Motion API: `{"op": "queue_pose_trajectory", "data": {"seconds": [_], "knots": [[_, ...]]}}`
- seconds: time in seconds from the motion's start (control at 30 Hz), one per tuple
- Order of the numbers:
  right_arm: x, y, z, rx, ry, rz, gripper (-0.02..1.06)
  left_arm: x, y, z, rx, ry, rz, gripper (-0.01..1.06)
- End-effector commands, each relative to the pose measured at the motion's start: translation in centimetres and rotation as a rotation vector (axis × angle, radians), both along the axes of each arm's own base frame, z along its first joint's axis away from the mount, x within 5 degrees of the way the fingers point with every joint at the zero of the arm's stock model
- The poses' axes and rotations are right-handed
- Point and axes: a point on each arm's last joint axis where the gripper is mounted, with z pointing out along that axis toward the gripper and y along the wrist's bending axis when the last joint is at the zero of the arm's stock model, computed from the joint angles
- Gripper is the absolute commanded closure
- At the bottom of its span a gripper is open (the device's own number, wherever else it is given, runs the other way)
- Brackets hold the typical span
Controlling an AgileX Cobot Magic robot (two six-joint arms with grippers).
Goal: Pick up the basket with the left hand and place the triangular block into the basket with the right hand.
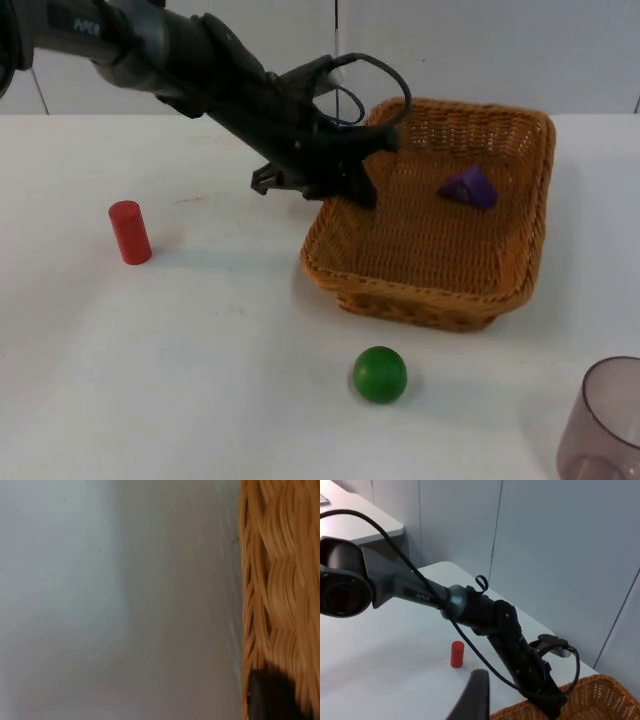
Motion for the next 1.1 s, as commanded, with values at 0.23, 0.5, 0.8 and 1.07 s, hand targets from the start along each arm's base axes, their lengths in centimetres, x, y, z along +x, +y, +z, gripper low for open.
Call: {"op": "queue_pose_trajectory", "data": {"seconds": [0.23, 0.5, 0.8, 1.07], "knots": [[0.0, -0.1, -0.2, -0.008, 0.013, -0.006, 0.23, -0.3, -0.4, 0.4, -0.002, 0.003, -0.053, 0.87], [0.0, -0.1, -0.2, -0.016, 0.011, -0.008, 0.23, 0.5, -0.8, 2.4, -0.038, -0.027, -0.070, 0.00], [0.0, -0.1, -0.2, -0.015, 0.010, -0.008, 0.23, 0.6, -0.9, 5.7, 0.067, -0.153, -0.232, 0.00], [0.0, -0.3, 0.1, -0.014, -0.024, -0.014, 0.23, -1.4, -1.1, 7.9, 0.272, -0.090, -0.294, 0.00]]}}
